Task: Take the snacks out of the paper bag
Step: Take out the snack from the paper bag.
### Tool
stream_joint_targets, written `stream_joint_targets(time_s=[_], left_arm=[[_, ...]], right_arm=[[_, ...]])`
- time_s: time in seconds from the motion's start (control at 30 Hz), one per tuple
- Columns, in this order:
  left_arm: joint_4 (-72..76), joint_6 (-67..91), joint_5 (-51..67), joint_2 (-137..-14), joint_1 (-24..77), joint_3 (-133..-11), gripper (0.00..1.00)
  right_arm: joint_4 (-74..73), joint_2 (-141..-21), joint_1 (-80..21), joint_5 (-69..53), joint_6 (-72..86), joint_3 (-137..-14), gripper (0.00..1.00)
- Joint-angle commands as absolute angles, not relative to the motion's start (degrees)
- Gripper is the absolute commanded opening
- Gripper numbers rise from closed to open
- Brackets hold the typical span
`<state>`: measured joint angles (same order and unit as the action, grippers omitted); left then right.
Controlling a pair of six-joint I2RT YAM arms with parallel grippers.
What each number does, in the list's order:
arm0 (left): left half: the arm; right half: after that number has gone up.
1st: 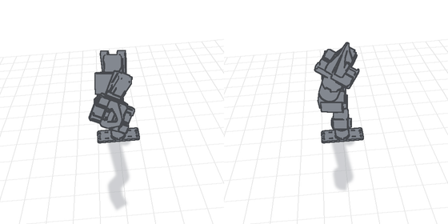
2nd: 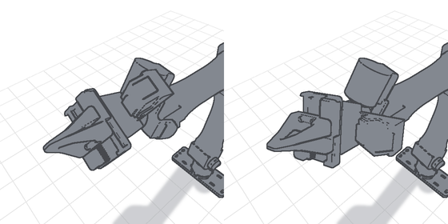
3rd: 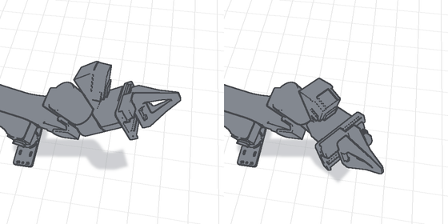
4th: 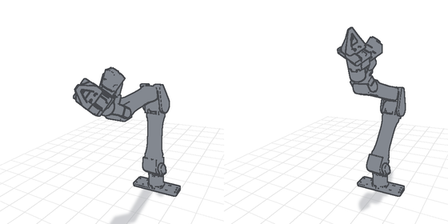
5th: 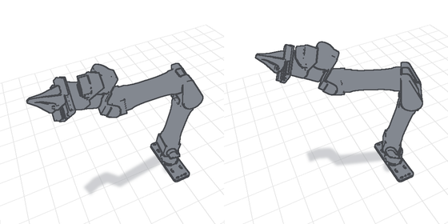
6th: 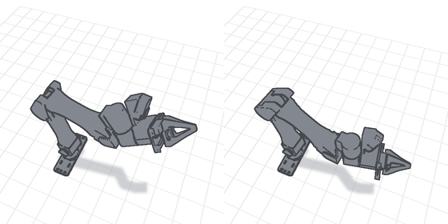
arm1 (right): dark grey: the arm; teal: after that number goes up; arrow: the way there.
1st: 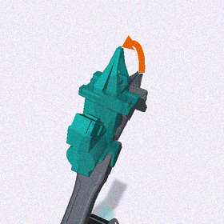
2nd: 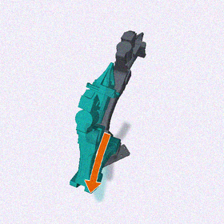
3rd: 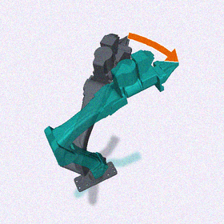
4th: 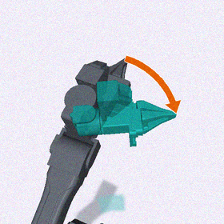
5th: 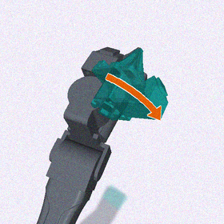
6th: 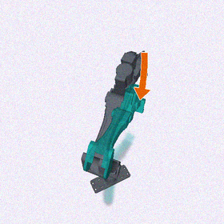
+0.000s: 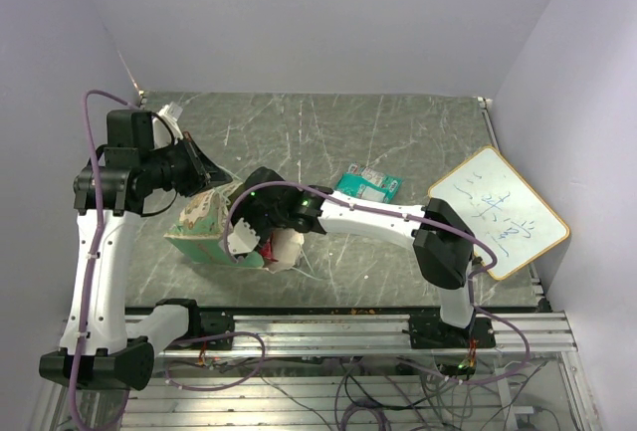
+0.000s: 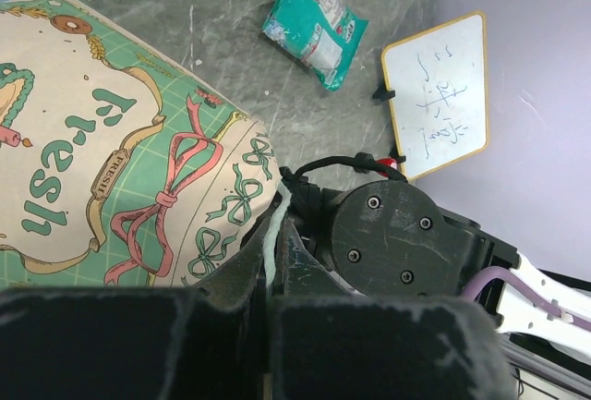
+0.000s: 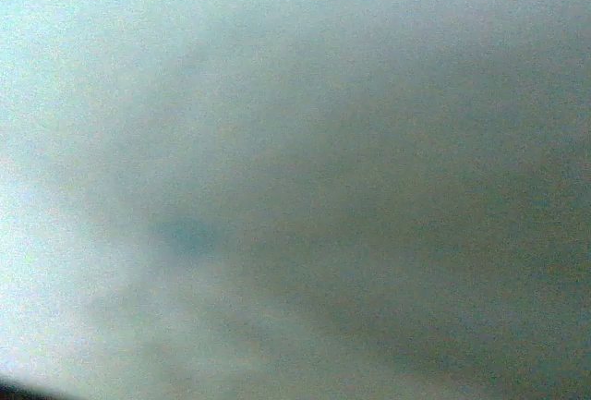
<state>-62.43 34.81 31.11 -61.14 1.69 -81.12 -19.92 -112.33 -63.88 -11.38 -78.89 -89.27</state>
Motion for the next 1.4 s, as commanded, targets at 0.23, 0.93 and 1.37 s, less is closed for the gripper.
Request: stream_joint_targets(time_s=[0.23, 0.93, 1.37], left_arm=[[-61.2, 34.2, 32.4, -60.7, 1.7, -82.8, 0.07], [-59.6, 36.3, 31.1, -60.2, 1.7, -82.2, 0.07], [-56.2, 40.1, 32.4, -59.0, 1.6, -81.4, 0.07]], right_arm=[[-21.4, -111.0, -64.6, -10.3, -75.7, -89.0, 0.08], [-15.1, -98.9, -65.7, -4.2, -58.1, -81.8, 0.00], [-15.4, -94.9, -66.8, 2.1, -47.8, -83.7, 0.00]])
